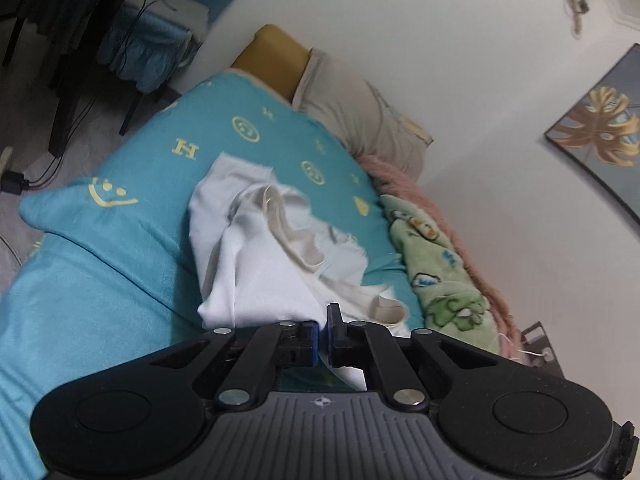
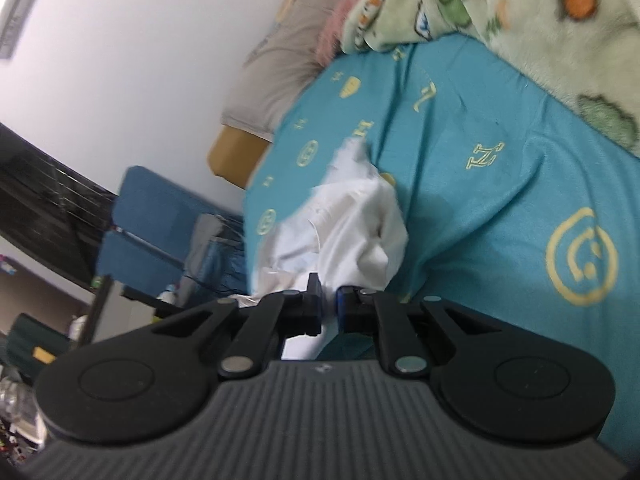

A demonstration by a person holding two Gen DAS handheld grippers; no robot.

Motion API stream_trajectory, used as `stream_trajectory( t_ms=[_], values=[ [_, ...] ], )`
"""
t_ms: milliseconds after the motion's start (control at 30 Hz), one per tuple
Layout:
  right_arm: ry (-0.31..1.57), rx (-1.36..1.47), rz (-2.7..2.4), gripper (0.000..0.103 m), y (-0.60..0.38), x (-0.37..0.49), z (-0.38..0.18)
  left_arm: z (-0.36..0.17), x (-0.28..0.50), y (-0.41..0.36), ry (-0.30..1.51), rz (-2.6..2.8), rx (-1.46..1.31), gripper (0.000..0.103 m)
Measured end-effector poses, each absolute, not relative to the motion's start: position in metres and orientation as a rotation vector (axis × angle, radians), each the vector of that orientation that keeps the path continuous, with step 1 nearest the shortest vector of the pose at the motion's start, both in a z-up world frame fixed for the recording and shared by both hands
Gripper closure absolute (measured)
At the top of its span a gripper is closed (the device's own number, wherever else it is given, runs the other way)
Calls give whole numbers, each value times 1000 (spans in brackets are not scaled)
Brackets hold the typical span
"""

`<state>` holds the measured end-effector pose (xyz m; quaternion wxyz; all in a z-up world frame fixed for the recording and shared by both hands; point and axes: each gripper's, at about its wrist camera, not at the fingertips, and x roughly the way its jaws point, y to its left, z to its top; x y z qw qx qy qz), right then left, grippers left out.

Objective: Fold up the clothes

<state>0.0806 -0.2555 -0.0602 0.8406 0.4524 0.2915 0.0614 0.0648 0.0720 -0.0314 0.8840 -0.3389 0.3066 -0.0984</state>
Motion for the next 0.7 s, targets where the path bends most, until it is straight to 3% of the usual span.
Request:
stream_trajectory(
  t_ms=[333, 700],
  values=[
    [572, 866, 150, 92, -256, -30, -16, -6, -41, 72, 680, -219, -741, 99],
    [653, 803, 87, 91, -238, 110, -16, -6, 107, 62, 720, -88, -626, 98]
  ],
)
